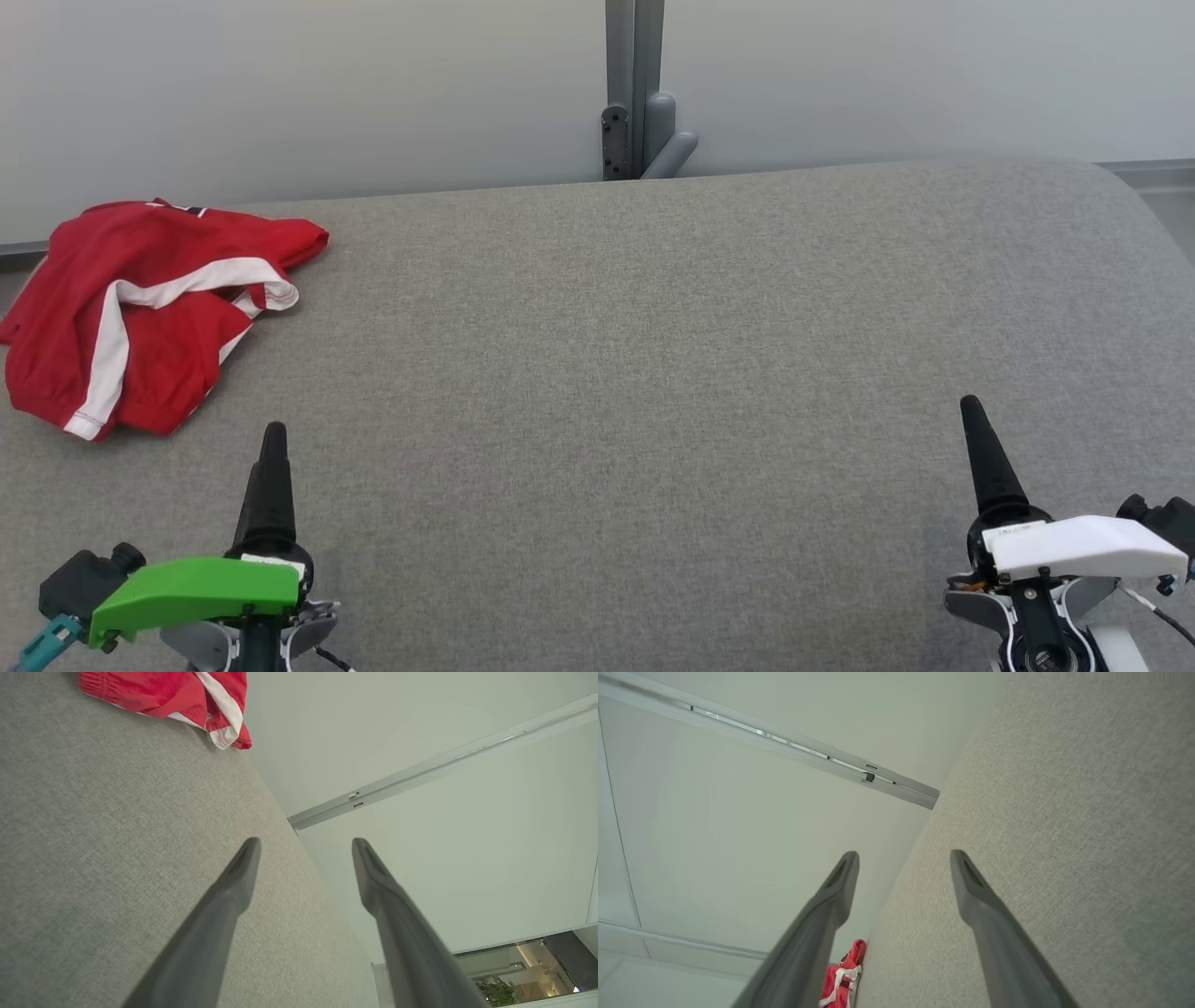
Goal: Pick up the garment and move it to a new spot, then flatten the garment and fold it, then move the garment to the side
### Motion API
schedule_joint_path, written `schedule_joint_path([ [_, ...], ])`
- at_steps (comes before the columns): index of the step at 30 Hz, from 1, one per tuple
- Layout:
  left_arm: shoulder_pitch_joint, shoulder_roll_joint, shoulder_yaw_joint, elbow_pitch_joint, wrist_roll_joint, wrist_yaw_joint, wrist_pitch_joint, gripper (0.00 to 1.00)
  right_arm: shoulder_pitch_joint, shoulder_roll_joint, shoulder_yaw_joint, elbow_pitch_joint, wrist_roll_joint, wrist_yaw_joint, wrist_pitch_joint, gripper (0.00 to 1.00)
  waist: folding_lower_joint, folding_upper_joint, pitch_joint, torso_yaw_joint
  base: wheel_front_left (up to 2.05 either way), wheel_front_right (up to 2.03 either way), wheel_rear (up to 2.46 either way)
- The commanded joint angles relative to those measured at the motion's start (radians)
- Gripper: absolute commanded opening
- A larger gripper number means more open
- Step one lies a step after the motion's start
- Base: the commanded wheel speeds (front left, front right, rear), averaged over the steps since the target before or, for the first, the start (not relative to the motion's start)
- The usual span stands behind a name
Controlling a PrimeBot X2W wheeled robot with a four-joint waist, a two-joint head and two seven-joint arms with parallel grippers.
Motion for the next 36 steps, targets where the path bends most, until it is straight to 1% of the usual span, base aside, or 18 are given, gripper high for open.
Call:
schedule_joint_path([
  [1, -0.005, 0.007, -0.006, -0.024, 0.046, 0.008, -0.013, 1.0, -0.001, -0.006, 0.003, -0.026, -0.043, 0.0, -0.009, 1.0, 0.0, 0.0007, 0.0, 0.0, 0.0, 0.0, 0.0],
  [6, 0.001, 0.008, -0.019, -0.041, 0.129, 0.023, -0.033, 1.0, 0.004, -0.007, 0.016, -0.05, -0.16, 0.0, -0.025, 1.0, 0.0, 0.0008, 0.001, 0.0, 0.0, 0.0, 0.0],
  [16, 0.012, 0.009, -0.045, -0.056, 0.36, 0.038, -0.07, 1.0, 0.013, -0.008, 0.036, -0.087, -0.364, 0.0, -0.056, 1.0, 0.0, 0.0011, 0.003, -0.001, 0.0, 0.0, 0.0],
  [22, 0.021, 0.01, -0.052, -0.068, 0.443, 0.05, -0.09, 1.0, 0.021, -0.008, 0.052, -0.094, -0.47, 0.001, -0.072, 1.0, 0.0, 0.0012, 0.004, -0.001, 0.0, 0.0, 0.0],
  [23, 0.021, 0.01, -0.052, -0.068, 0.443, 0.05, -0.09, 1.0, 0.021, -0.008, 0.052, -0.094, -0.47, 0.001, -0.072, 1.0, 0.0, 0.0012, 0.004, -0.001, 0.0, 0.0, 0.0],
  [28, 0.03, 0.01, -0.061, -0.07, 0.558, 0.057, -0.11, 1.0, 0.026, -0.009, 0.061, -0.1, -0.557, 0.001, -0.088, 1.0, 0.0, 0.0014, 0.006, -0.002, 0.0, 0.0, 0.0],
  [36, 0.039, 0.011, -0.08, -0.069, 0.681, 0.062, -0.135, 1.0, 0.031, -0.009, 0.069, -0.095, -0.647, 0.001, -0.108, 1.0, 0.0, 0.0016, 0.007, -0.003, 0.0, 0.0, 0.0],
])
